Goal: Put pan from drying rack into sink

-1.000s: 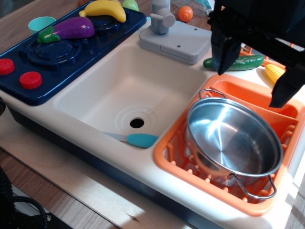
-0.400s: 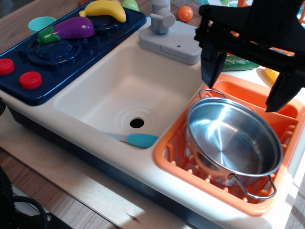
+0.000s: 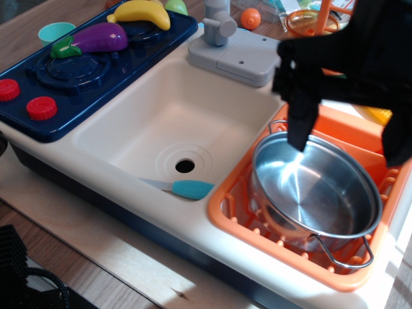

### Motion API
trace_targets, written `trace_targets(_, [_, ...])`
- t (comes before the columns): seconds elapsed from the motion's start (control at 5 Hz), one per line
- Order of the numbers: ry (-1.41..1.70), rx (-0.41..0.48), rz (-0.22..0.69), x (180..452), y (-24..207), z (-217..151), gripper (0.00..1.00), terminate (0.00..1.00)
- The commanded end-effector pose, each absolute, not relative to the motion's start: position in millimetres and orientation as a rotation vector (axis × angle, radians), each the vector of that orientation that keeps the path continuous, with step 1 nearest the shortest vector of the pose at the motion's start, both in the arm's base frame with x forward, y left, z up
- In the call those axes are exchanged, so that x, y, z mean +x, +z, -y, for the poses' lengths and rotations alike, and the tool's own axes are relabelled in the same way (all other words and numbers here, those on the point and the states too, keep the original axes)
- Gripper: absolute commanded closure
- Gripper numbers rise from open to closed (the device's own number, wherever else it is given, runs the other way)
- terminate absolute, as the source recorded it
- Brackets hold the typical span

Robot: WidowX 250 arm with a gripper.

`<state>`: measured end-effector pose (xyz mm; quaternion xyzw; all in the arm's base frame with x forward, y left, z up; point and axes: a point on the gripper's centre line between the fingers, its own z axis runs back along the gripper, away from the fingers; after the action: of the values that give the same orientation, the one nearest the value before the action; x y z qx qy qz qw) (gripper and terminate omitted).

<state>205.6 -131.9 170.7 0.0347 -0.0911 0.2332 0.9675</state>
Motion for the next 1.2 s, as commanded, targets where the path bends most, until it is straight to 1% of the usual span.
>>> trace_targets(0.0, [0.700,0.046,0.146,202,175,135,0.00,0.00])
trace_targets(0.2, [0.818,0.086,0.157,193,172,139,0.00,0.00])
trace_targets(0.4, [0.909,0.048,0.136,188,170,133,0.00,0.00])
trace_targets(0.6, [0.964,0.061,0.159,182,164,127,0.00,0.00])
trace_targets(0.8, [0.989,0.047,0.150,182,154,109,0.00,0.00])
trace_targets(1.0, [1.003,-0.020,0.128,179,142,95,0.00,0.00])
